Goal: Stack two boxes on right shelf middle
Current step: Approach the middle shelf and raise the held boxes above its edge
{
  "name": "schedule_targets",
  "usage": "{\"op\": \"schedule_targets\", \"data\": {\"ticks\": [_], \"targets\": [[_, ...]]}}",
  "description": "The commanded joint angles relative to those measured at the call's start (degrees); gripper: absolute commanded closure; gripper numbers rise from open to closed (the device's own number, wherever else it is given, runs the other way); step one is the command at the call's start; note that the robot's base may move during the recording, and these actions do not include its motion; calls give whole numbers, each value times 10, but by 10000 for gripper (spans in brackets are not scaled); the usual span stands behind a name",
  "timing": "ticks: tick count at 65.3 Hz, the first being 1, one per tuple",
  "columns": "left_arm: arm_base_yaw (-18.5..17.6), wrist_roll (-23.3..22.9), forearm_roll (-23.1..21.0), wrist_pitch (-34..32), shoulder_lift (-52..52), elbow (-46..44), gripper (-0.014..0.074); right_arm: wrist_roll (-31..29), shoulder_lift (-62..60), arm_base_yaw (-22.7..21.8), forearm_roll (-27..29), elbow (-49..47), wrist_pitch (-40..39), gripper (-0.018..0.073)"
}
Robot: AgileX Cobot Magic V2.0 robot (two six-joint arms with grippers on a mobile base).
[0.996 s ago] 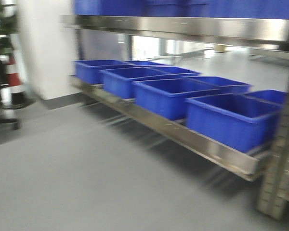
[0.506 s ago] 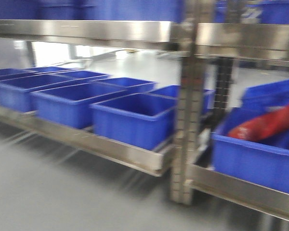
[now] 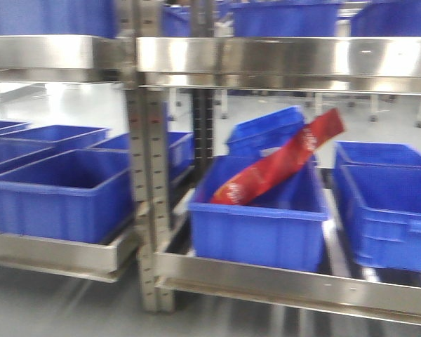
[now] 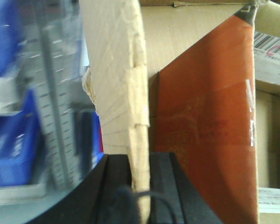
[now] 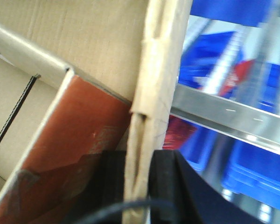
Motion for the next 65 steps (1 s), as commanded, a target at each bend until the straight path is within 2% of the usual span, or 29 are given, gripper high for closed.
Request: {"op": "schedule_targets", "data": {"ticks": [1,65], "targets": [[1,5,13,-41,-11,-7,708,-7,-7,-5,-18,-6,-18,712],[1,5,13,-41,-11,-7,708,-7,-7,-5,-18,-6,-18,712]]}}
